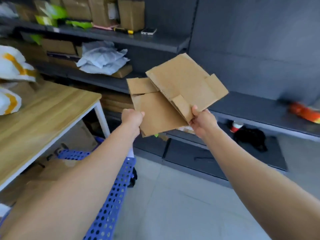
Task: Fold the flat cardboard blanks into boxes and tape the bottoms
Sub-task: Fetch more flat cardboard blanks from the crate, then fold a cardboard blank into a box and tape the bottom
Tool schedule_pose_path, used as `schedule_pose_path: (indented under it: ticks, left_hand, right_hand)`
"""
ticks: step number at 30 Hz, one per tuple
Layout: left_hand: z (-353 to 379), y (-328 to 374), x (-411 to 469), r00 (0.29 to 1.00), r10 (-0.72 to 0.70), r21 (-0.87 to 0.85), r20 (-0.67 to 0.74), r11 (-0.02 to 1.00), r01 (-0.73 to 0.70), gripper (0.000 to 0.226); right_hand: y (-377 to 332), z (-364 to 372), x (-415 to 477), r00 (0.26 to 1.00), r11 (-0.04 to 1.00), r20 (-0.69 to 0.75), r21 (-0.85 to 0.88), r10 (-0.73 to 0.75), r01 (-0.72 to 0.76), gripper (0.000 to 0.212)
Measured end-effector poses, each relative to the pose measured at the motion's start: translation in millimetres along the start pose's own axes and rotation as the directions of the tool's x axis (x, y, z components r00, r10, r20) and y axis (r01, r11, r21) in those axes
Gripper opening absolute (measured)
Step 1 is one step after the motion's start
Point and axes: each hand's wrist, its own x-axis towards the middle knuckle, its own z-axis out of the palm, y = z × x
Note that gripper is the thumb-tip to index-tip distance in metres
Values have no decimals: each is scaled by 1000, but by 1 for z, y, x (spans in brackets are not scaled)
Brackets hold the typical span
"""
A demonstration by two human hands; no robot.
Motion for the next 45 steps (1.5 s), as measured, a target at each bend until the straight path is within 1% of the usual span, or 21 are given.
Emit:
schedule_pose_path:
  ticks: [2, 5, 7, 9, 11, 14, 19, 23, 26, 27, 30, 33, 36, 37, 38, 40, 42, 44, 45]
  left_hand:
    - [52, 14, -6, 993, 12, 16, 118, 1000, -14, 22]
    - [127, 25, -9, 967, 24, 69, 253, 997, -42, 11]
    - [178, 27, -7, 946, 10, 100, 325, 994, -45, 17]
    - [224, 26, -5, 918, -9, 113, 396, 993, -39, 28]
    - [266, 25, 0, 882, -31, 137, 471, 990, -38, 36]
    - [323, 25, 13, 837, -54, 164, 545, 985, -44, 38]
    - [407, 25, 25, 789, -73, 221, 611, 972, -81, 41]
    - [467, 14, 33, 775, -123, 276, 620, 959, -69, 43]
    - [510, 5, 40, 779, -145, 292, 610, 955, -51, 33]
    - [522, 3, 42, 784, -139, 288, 605, 956, -52, 31]
    - [555, -1, 51, 812, -152, 306, 563, 951, -34, 38]
    - [581, -7, 60, 845, -164, 338, 510, 941, -21, 35]
    - [603, -15, 71, 857, -181, 413, 483, 910, -41, 30]
    - [609, -17, 73, 859, -189, 438, 476, 898, -45, 31]
    - [616, -22, 77, 861, -200, 448, 468, 894, -36, 38]
    - [628, -32, 86, 871, -232, 472, 433, 882, -1, 44]
    - [639, -39, 92, 884, -264, 475, 386, 878, 55, 36]
    - [651, -44, 101, 878, -274, 504, 392, 862, 44, 33]
    - [659, -46, 106, 868, -275, 519, 413, 854, 23, 38]
  right_hand:
    - [-38, -34, 1, 995, 995, -70, 67, -72, 76, 17]
    - [-81, -83, 8, 969, 982, -192, 79, -153, 171, 10]
    - [-104, -116, 15, 939, 976, -295, 69, -179, 208, 8]
    - [-123, -144, 22, 897, 969, -400, 75, -187, 235, 6]
    - [-141, -168, 33, 854, 956, -484, 106, -191, 274, 10]
    - [-164, -198, 52, 785, 933, -590, 139, -192, 332, 12]
    - [-189, -242, 80, 689, 921, -708, 148, -154, 359, 13]
    - [-209, -279, 110, 641, 925, -761, 166, -100, 342, 15]
    - [-223, -306, 140, 633, 930, -770, 170, -81, 326, 16]
    - [-228, -315, 151, 636, 935, -767, 161, -83, 316, 15]
    - [-244, -341, 185, 659, 961, -747, 109, -91, 256, 9]
    - [-256, -367, 214, 688, 974, -720, 77, -93, 212, 8]
    - [-266, -391, 239, 714, 983, -690, 19, -118, 181, 20]
    - [-268, -398, 247, 717, 985, -686, 2, -123, 170, 23]
    - [-270, -404, 255, 723, 987, -679, -9, -124, 161, 25]
    - [-272, -416, 271, 726, 990, -676, -36, -127, 139, 25]
    - [-274, -428, 288, 725, 991, -676, -76, -132, 109, 18]
    - [-276, -438, 303, 721, 990, -679, -109, -140, 90, 17]
    - [-277, -441, 310, 715, 989, -684, -117, -144, 87, 19]
